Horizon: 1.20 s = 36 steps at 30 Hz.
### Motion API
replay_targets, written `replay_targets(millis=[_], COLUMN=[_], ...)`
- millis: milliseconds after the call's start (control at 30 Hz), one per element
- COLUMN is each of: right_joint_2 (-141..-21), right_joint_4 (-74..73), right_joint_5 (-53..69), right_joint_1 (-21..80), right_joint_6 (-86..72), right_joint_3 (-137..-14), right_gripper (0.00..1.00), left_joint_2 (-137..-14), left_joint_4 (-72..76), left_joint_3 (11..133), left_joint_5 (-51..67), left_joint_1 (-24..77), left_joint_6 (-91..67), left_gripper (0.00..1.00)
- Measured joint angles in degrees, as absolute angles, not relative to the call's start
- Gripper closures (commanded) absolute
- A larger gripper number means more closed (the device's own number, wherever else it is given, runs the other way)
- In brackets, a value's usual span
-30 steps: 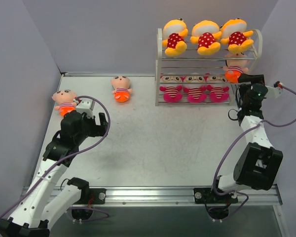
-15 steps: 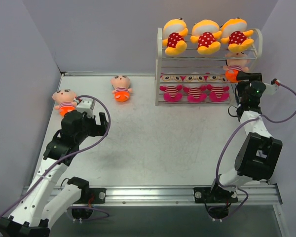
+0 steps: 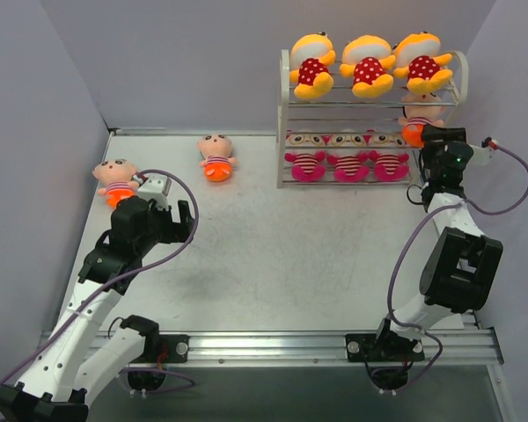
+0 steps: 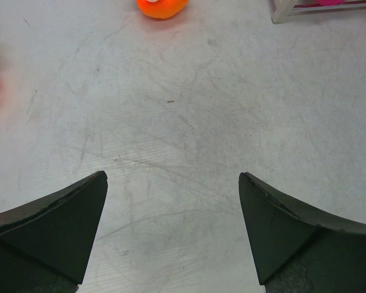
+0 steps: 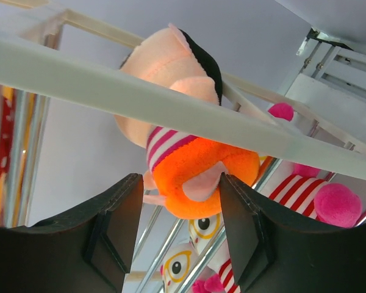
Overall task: Place and organize the stuffed toys onto the shelf
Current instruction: Place the stuffed toy onto shelf
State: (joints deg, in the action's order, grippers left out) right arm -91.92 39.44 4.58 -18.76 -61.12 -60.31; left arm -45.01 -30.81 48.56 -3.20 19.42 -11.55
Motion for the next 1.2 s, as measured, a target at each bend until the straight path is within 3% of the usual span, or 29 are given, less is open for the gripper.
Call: replay_targets(millis=[333, 600, 800, 1200], right_joint_2=[-94.4, -95.3, -95.4, -97.6], right_joint_4=[39.9, 39.3, 37.8, 34.5], right_joint_5=[4.8, 4.8, 5.4, 9.5], right_joint_1=[-18.8, -18.8, -18.8, -19.2], right_joint_6=[-61.5, -59.8, -57.3, -52.2], right_joint_3=[-60.7, -61.5, -63.5, -68.9], right_gripper=[0.52, 0.82, 0.97, 1.00], left_joint_2=[-45.7, -45.8, -45.8, -45.8], left_joint_4=[-31.0, -31.1, -31.1, -31.1], left_joint_3=[48.6, 48.6, 48.6, 48.6], left_joint_5=[-3.2, -3.2, -3.2, -3.2], left_joint_1=[19.4, 19.4, 19.4, 19.4], left_joint_6=[-11.6, -11.6, -11.6, -11.6], left_gripper=[0.03, 0.03, 0.03, 0.03])
